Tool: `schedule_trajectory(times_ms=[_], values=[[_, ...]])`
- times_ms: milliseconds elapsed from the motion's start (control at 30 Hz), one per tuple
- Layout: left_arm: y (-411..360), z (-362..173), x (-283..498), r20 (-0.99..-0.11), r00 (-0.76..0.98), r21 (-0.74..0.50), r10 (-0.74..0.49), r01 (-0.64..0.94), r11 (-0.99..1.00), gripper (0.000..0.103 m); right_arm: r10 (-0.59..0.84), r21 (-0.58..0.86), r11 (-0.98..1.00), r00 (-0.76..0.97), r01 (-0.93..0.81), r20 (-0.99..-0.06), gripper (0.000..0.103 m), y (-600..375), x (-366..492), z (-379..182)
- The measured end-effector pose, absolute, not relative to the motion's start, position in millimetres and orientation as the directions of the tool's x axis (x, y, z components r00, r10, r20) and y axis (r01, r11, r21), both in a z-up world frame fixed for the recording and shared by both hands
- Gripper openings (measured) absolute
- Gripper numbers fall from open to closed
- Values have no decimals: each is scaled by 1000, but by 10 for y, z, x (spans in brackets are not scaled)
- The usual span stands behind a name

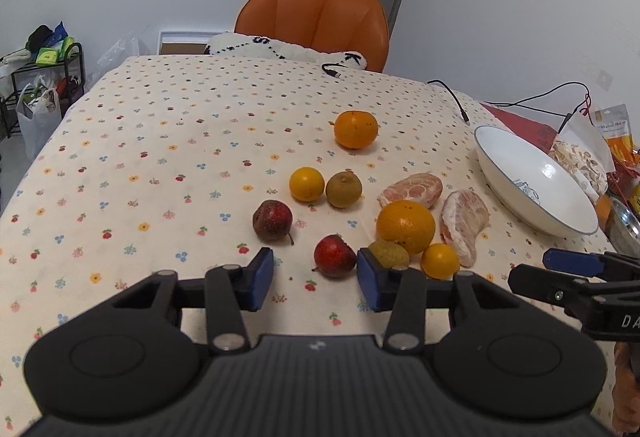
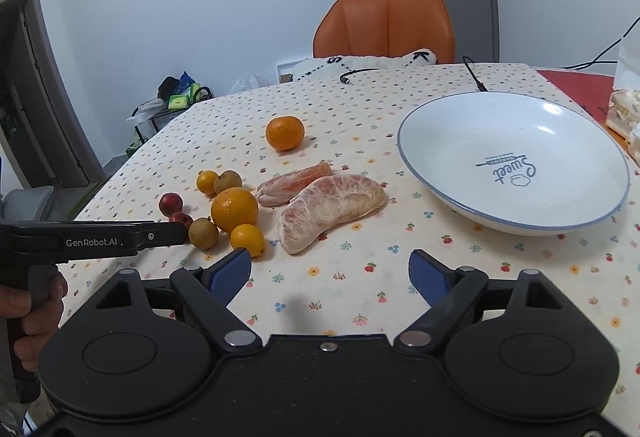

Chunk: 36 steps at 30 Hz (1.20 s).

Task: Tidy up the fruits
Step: 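Grasp the red cherry with the left tool while the right tool grasps the pomelo segment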

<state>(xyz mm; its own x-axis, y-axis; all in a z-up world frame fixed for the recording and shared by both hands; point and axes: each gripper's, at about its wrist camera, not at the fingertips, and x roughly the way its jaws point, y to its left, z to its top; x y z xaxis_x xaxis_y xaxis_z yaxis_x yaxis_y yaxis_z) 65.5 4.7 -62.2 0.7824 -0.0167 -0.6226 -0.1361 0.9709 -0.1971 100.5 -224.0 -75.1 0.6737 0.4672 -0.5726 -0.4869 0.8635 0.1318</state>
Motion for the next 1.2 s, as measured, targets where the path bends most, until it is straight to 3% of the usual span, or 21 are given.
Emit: schedule_trajectory(times_ms=[100, 333, 900, 967, 1200], values=[[49, -630, 685, -616, 788, -203, -21, -133, 970, 42, 467, 140, 864, 668, -483, -579, 83, -2209, 1056, -767], [35, -649, 723, -608, 792, -219, -45, -113, 969, 22, 480, 165, 859, 649, -485, -591, 72, -2071, 1210, -803], [129, -616, 662, -598, 800, -235, -37, -131, 963, 22, 451, 137, 873, 670, -468, -589, 54, -1892, 1382, -849], [128, -613, 662, -597, 801, -235, -37, -130, 963, 22, 466, 151, 866, 660, -476, -590, 46, -1921, 1374, -840], [146, -604, 654, -593, 804, -238, -34, -134, 962, 22, 453, 144, 871, 654, -470, -606, 37, -2072, 1278, -817]])
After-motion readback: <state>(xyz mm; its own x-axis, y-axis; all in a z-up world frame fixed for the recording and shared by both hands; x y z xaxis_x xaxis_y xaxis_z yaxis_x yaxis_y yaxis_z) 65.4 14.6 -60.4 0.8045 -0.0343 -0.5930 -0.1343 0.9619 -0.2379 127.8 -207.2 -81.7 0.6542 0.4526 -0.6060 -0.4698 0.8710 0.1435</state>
